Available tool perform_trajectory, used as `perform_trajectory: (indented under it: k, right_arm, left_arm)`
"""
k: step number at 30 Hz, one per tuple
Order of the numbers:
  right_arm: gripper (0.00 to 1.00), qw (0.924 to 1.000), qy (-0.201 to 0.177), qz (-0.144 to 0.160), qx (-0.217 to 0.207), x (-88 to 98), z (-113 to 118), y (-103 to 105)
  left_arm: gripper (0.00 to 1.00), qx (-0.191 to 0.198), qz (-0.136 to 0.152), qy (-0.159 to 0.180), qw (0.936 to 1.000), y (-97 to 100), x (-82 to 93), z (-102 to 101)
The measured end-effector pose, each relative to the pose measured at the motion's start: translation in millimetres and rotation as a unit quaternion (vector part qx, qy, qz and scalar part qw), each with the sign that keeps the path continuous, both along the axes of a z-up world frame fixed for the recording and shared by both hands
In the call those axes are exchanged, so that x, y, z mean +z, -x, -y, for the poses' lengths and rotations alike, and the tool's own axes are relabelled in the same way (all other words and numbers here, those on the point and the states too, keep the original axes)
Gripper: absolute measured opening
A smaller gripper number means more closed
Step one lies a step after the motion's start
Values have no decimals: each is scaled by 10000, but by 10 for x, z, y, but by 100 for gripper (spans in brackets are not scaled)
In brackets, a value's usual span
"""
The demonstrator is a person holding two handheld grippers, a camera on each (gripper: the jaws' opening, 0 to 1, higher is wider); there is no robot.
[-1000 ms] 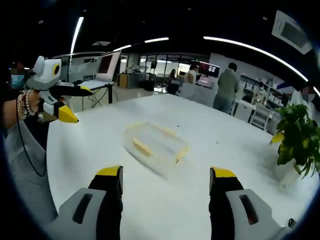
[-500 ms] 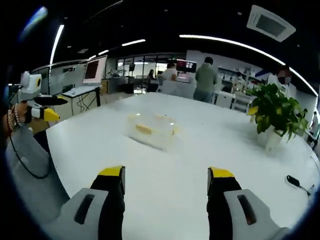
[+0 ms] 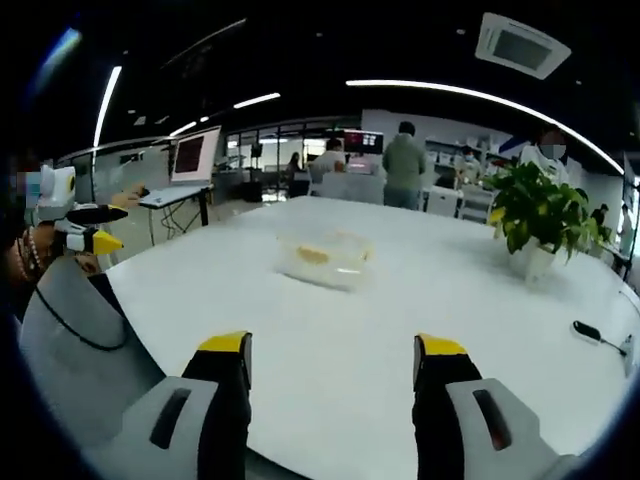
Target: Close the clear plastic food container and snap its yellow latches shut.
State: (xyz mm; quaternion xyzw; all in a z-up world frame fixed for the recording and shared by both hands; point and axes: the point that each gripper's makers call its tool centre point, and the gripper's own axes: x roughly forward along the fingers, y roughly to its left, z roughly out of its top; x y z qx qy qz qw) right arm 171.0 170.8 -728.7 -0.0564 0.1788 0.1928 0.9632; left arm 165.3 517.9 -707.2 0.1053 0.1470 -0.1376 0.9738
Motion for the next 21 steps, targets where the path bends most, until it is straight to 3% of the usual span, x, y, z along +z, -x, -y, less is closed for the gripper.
perform_trajectory:
  k: [2,4,5,6,7,8,9,11,13,15,21]
  right_arm:
    - [62,9999,133,-43,1,-47,4,30]
    - [61,10000,29,-47,-82,-60,36,43]
    - [61,9999,-33,-67,-127,-69,54,40]
    - [61,9994,308,-147,-32,-137,69,56]
    - [61,9980,542,-320,-15,-186,90,83]
    - [60,9971,733,-215,-54,-155,111,45]
    - [60,9965,828,-43,34,-114,84,10]
    - [60,9948,1012,-47,103,-127,77,23]
    - [59,9966,825,-72,53,-131,79,29]
    - [59,9990,429,-134,-84,-132,90,28]
    - [57,9992,355,-147,-131,-136,105,37]
  left_arm:
    - [76,170,-183,347,9991,62,-110,-35]
    - [74,209,-183,700,9972,93,-198,-17]
    - [69,237,-397,932,9946,100,-245,20]
    - [56,150,-356,998,9943,82,-200,54]
    - [48,106,-21,549,9984,35,-133,25]
    - [44,102,27,346,9993,33,-125,14]
    - [47,157,1,349,9993,39,-126,3]
    - [55,223,75,739,9970,44,-95,11]
    - [62,282,35,1063,9939,45,-98,5]
    - [62,276,54,965,9949,47,-96,-1]
    - [59,307,115,935,9951,52,-85,-4]
